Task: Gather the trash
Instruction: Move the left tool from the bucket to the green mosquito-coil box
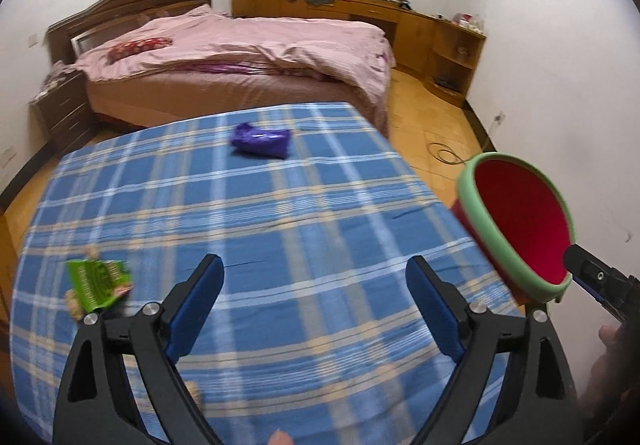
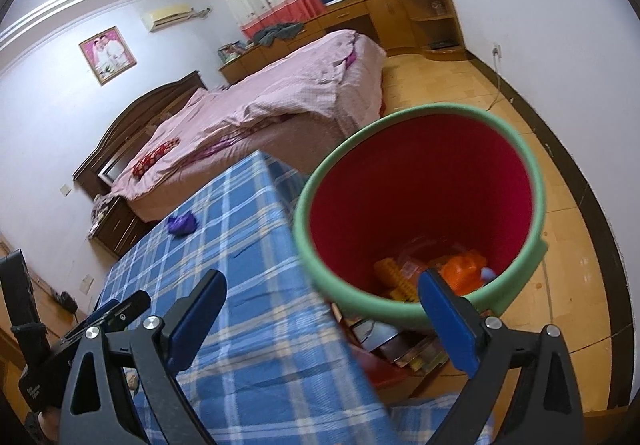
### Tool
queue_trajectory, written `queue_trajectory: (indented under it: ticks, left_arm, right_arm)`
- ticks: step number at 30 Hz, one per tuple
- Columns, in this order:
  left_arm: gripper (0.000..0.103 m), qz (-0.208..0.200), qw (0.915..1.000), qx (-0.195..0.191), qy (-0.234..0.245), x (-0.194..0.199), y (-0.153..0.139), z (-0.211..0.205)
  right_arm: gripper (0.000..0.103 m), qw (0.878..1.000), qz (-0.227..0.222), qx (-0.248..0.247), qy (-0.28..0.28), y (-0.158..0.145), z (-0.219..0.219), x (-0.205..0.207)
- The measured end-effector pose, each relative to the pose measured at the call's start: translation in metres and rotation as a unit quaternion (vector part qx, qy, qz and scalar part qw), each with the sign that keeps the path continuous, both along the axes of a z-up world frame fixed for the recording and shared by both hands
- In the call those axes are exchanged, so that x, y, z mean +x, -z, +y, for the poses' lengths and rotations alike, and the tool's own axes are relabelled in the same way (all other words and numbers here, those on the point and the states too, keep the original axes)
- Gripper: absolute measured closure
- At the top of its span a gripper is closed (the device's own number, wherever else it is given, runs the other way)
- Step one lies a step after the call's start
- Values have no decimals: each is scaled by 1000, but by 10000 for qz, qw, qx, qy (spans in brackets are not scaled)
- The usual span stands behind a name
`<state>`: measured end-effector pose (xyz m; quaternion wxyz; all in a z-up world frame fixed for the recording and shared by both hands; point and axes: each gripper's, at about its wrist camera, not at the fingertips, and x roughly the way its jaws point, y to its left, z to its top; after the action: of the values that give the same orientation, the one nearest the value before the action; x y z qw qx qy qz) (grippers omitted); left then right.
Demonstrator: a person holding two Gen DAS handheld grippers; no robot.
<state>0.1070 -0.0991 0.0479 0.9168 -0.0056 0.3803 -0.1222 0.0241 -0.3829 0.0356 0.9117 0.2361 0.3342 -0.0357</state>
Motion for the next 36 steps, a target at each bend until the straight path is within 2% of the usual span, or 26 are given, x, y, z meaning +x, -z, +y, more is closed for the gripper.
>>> queue_trajectory:
  ticks: [7,14,19,25,36]
  left_arm:
    - [11,49,9994,60,-336,-5,5,40]
    - [11,-77,9969,299,-727,-4,10,82]
    - [11,40,9950,280,-960,1,19,110]
    - [11,112,9915,471,-1206,10,31,140]
    - [11,402,9909,554,-1155,30,54,154]
  right_arm:
    - [4,9995,42,-96,-304,1,34,4]
    - [4,9983,128,-180,-541,6,61,7]
    - [4,9973,205,-235,-666,9,77,11]
    - [4,9961,242,-319,-783,11,94,16]
    - [4,9950,382,-370,-848,17,105,21]
